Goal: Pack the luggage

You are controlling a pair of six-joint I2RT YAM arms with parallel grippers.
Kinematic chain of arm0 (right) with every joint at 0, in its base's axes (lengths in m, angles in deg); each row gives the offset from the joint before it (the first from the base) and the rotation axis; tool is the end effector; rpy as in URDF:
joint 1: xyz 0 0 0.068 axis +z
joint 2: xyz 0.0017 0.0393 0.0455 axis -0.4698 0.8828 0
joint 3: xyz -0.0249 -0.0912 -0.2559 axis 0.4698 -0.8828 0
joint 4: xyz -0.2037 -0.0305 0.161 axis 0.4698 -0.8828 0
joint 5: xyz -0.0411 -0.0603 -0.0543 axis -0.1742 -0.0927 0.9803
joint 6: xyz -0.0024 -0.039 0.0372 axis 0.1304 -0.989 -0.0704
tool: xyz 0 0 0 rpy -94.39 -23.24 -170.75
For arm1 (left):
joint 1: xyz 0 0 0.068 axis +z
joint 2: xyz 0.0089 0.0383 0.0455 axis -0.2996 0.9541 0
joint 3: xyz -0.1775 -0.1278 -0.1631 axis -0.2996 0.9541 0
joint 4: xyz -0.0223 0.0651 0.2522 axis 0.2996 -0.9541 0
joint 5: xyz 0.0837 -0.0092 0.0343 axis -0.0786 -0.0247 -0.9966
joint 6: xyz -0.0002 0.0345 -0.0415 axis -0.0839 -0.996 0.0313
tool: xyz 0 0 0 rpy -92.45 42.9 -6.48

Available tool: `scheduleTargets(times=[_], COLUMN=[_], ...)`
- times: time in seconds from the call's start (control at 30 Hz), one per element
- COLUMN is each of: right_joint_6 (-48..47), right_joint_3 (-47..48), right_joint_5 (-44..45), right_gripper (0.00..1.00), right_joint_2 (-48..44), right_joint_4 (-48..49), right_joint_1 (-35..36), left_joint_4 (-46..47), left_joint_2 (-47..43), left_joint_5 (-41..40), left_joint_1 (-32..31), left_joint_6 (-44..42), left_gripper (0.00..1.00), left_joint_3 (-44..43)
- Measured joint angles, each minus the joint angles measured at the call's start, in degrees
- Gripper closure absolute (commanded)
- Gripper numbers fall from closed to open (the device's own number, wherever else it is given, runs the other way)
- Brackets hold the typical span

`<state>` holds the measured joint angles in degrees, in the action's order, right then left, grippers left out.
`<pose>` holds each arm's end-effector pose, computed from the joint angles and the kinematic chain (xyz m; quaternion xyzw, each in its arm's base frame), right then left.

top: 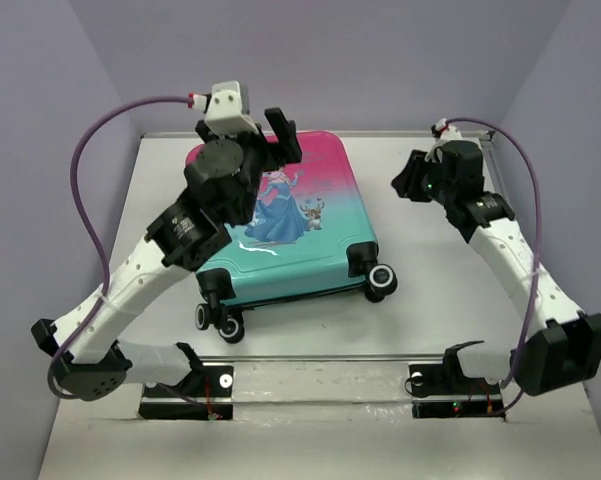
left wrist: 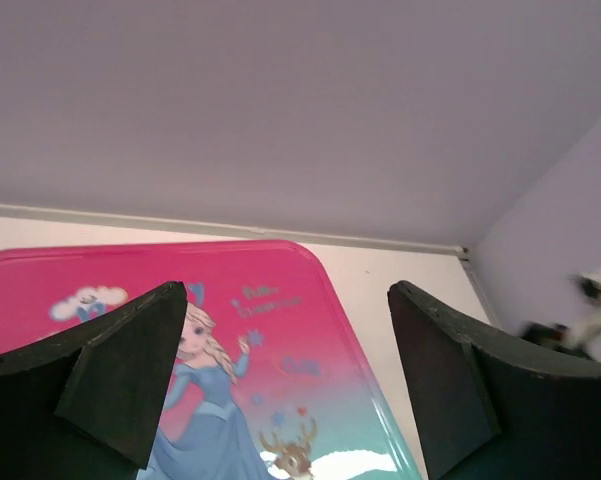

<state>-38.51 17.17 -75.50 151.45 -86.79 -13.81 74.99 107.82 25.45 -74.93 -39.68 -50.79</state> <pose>0.2904 0.0775 0.3416 -0.0029 0.8638 0.1835 0.4693 0.1474 -0.1866 0.5228 -0.0352 0.6434 -0.2315 0.7288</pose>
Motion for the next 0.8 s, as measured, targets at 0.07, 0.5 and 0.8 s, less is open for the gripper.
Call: scheduleTargets(times=[0.07,0.5,0.8], right_joint_6=[-0.2,-0.85,3.43], right_joint_3=[2.36,2.21,-7.06], right_joint_5=[-0.22,2.67,13.2], right_gripper=[0.93,0.93,0.93], right_joint_2=[-4.46,-10.29,-4.83], right_joint_4=[-0.68,-8.15,-12.66], right_joint_1=[0.0,46.56,52.98], left_joint_4=[-2.51,-17.25,-13.88], left_joint_2=[3.13,46.29,60.61], left_joint_5=[5.75,37.92,50.9], left_joint_1=[9.46,44.57,54.25], left_joint_6=[1.33,4.15,4.87], left_gripper=[0.07,0.06,0.06], left_joint_3=[-3.63,-49.7,-52.28])
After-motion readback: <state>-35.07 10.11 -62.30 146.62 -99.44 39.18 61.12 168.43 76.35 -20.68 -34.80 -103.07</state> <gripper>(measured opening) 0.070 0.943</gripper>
